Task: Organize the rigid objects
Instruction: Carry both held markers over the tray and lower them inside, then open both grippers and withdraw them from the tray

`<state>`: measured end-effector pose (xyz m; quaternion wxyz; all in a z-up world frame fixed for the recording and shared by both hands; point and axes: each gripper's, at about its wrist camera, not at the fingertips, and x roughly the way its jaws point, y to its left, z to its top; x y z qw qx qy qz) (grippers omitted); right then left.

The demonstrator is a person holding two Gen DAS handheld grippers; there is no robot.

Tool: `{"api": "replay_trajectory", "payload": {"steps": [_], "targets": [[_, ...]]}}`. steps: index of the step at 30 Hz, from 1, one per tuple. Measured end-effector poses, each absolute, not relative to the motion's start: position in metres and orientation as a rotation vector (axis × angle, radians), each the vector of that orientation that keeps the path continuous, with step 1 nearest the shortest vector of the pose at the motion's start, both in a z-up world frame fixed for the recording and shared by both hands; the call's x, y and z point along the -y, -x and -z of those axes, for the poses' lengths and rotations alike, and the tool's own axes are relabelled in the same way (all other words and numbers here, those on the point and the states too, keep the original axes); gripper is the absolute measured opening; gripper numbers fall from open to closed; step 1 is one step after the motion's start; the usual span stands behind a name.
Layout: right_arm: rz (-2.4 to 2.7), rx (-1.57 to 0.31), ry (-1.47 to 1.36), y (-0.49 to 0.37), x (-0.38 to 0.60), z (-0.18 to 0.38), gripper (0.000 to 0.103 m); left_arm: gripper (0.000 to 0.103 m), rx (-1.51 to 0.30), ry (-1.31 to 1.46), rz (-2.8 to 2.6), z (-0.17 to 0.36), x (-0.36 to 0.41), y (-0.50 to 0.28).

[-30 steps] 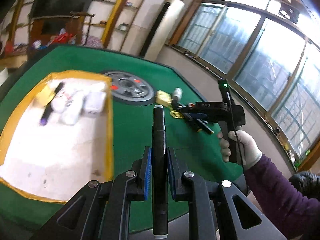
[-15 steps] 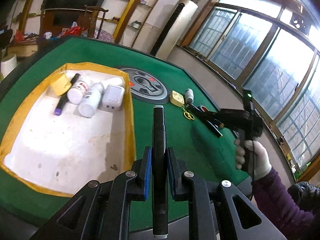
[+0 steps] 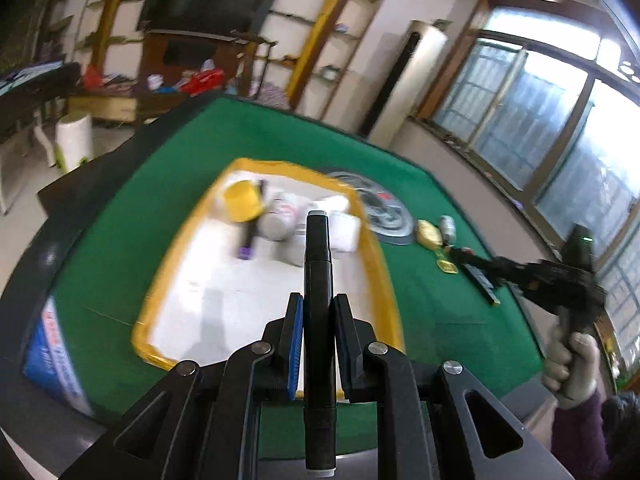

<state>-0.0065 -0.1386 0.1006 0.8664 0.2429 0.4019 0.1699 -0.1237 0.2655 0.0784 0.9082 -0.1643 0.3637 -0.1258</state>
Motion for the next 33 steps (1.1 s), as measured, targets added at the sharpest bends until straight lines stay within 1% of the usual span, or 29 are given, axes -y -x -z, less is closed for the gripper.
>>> {"api": "replay_trajectory", "payload": {"steps": [6,13,16,18,20,22,24,25,26,27,28,29,30,33], "targets": [[-0.480,-0.881,-0.451,-0.004,0.064,-0.113,0.015,0.014,-0.883,0.284,0.155,-0.056,-0.282,0.078],[-0.550,-1.007,-0.321,-0.022,-0.041,-0.089,0.015,0.015,-1.034,0.192,0.084,-0.025,-0.273,0.028],[-0.558,-1.042,-0.257,-0.026,-0.075,-0.078,0.015,0.015,-1.046,0.182,0.029,-0.017,-0.276,0.018],[-0.565,-1.062,-0.242,-0.029,-0.090,-0.070,0.015,0.024,-1.024,0.198,0.024,-0.021,-0.278,0.020],[-0.558,-1.070,-0.210,-0.029,-0.103,-0.064,0.015,0.048,-0.977,0.219,0.045,-0.032,-0.280,0.031],[-0.563,-1.085,-0.193,-0.030,-0.113,-0.057,0.015,0.056,-0.919,0.215,0.061,-0.045,-0.283,0.048],[-0.569,-1.090,-0.173,-0.030,-0.123,-0.052,0.015,0.061,-0.864,0.214,0.073,-0.059,-0.288,0.063],[-0.565,-1.078,-0.147,-0.028,-0.129,-0.053,0.015,0.068,-0.845,0.218,0.078,-0.064,-0.288,0.070],[-0.570,-1.077,-0.136,-0.029,-0.132,-0.053,0.021,0.073,-0.829,0.227,0.082,-0.069,-0.290,0.075],[-0.584,-1.084,-0.127,-0.029,-0.134,-0.053,0.030,0.075,-0.811,0.241,0.083,-0.073,-0.294,0.081],[-0.612,-1.088,-0.119,-0.028,-0.138,-0.055,0.035,0.077,-0.802,0.253,0.081,-0.077,-0.296,0.083],[-0.631,-1.089,-0.120,-0.027,-0.139,-0.056,0.044,0.077,-0.793,0.273,0.073,-0.079,-0.301,0.088],[-0.655,-1.094,-0.129,-0.026,-0.139,-0.058,0.049,0.077,-0.787,0.289,0.066,-0.080,-0.304,0.090],[-0.686,-1.095,-0.190,-0.028,-0.131,-0.062,0.049,0.077,-0.775,0.318,0.064,-0.085,-0.310,0.097]]}}
